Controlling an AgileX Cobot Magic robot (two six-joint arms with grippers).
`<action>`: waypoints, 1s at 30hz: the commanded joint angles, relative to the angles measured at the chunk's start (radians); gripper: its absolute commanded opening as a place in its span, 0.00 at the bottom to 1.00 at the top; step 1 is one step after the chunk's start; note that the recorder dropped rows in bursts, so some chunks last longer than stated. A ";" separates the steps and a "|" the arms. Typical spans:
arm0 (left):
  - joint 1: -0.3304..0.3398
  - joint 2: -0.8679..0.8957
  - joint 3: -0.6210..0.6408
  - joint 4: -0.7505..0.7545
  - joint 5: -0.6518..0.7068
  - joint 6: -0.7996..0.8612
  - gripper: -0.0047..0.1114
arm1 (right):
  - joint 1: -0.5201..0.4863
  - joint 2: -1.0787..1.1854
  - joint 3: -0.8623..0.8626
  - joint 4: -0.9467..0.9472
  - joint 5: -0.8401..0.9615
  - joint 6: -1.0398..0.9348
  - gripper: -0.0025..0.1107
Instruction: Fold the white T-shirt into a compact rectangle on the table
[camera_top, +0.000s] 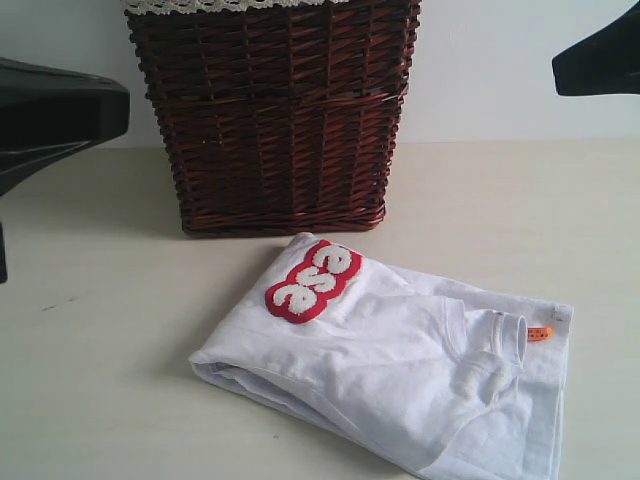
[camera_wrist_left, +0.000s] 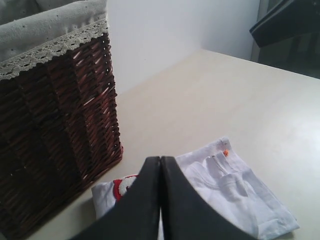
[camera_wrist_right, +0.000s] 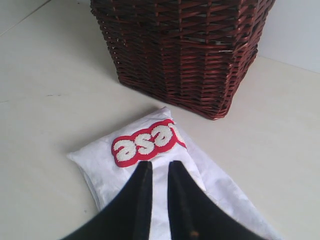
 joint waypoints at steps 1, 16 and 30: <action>0.003 -0.003 0.005 -0.001 -0.002 -0.008 0.04 | 0.002 -0.003 0.003 -0.005 -0.004 0.002 0.14; 0.003 -0.001 0.013 0.017 -0.004 0.001 0.04 | 0.002 -0.003 0.003 -0.005 -0.004 0.002 0.14; 0.003 0.018 0.091 0.019 -0.192 0.225 0.04 | 0.002 -0.003 0.003 -0.005 -0.004 0.002 0.14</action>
